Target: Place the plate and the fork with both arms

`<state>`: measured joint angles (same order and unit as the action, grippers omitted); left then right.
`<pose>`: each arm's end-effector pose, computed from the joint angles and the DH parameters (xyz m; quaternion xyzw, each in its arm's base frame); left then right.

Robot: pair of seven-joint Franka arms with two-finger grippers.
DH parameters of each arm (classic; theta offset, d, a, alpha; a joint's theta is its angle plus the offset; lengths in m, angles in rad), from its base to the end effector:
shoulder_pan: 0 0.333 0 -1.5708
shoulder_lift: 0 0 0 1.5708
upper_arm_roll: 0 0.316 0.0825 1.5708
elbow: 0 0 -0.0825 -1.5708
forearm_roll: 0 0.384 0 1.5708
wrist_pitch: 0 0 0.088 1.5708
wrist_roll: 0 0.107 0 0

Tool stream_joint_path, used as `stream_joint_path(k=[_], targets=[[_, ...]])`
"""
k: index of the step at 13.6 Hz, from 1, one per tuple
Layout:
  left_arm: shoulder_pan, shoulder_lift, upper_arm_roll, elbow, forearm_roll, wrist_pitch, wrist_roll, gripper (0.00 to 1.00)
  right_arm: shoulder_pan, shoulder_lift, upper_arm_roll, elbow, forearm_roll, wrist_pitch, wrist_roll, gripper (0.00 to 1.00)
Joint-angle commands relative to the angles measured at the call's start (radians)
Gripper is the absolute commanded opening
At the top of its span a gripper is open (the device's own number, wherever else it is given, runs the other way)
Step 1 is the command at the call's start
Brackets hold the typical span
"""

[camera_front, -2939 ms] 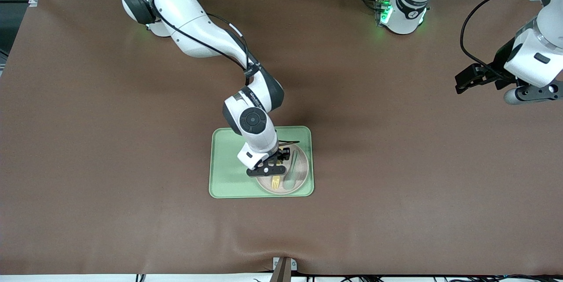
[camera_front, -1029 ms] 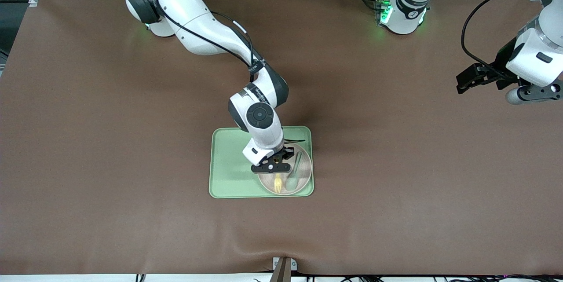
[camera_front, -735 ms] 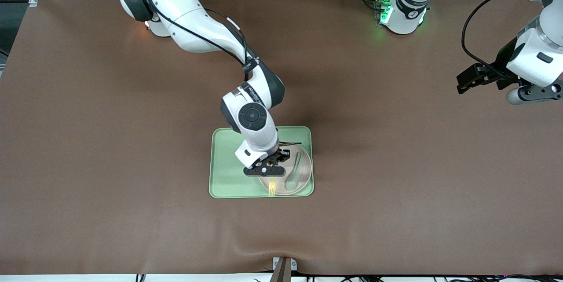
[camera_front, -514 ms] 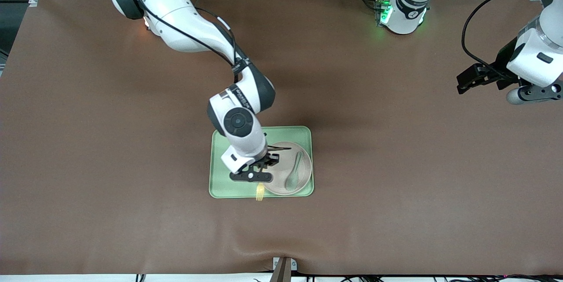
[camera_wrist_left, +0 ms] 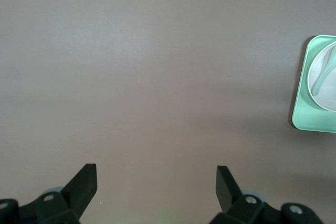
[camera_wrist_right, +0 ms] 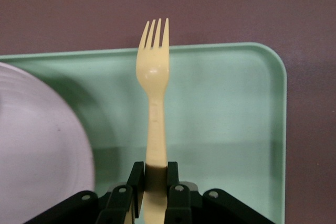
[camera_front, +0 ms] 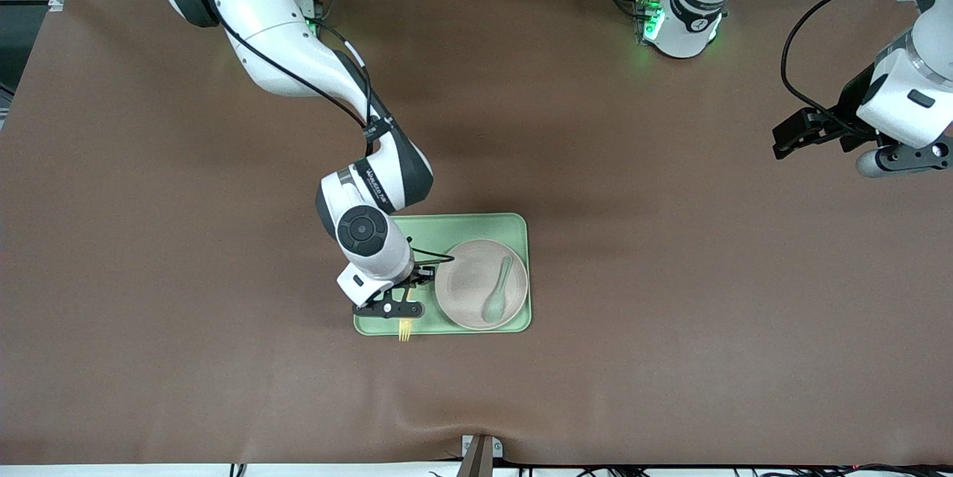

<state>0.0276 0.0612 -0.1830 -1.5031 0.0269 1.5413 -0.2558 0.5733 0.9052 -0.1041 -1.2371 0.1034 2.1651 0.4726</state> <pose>0.5645 -0.0820 0.6199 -0.9986 -0.0505 0.0092 0.0100 0.6643 0.3649 0.2222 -0.9999 0.0097 -0.0111 0.0086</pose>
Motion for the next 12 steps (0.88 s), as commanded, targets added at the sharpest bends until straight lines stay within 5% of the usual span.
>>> stream_joint_path(k=[1,4,5,6,7,12], targets=[[0.003,-0.003,0.000,-0.002,0.005,0.003,0.024,1.00,-0.001,-0.069,0.006,-0.139,-0.002,0.042,-0.028,0.08],[0.002,-0.003,0.000,-0.003,0.005,0.003,0.023,1.00,-0.013,-0.098,0.006,-0.197,-0.002,0.061,-0.058,0.14],[0.002,-0.003,0.000,-0.005,0.005,0.003,0.024,1.00,-0.013,-0.101,0.006,-0.197,-0.002,0.056,-0.058,0.38],[0.002,-0.001,0.000,-0.005,0.005,0.003,0.023,1.00,-0.013,-0.100,0.007,-0.196,-0.002,0.056,-0.058,0.75],[0.002,-0.003,0.000,-0.003,0.005,0.002,0.024,1.00,-0.013,-0.100,0.006,-0.191,-0.004,0.055,-0.060,0.96],[0.002,-0.001,0.000,-0.003,0.005,0.002,0.024,1.00,-0.009,-0.103,0.007,-0.124,0.004,-0.005,-0.054,1.00]])
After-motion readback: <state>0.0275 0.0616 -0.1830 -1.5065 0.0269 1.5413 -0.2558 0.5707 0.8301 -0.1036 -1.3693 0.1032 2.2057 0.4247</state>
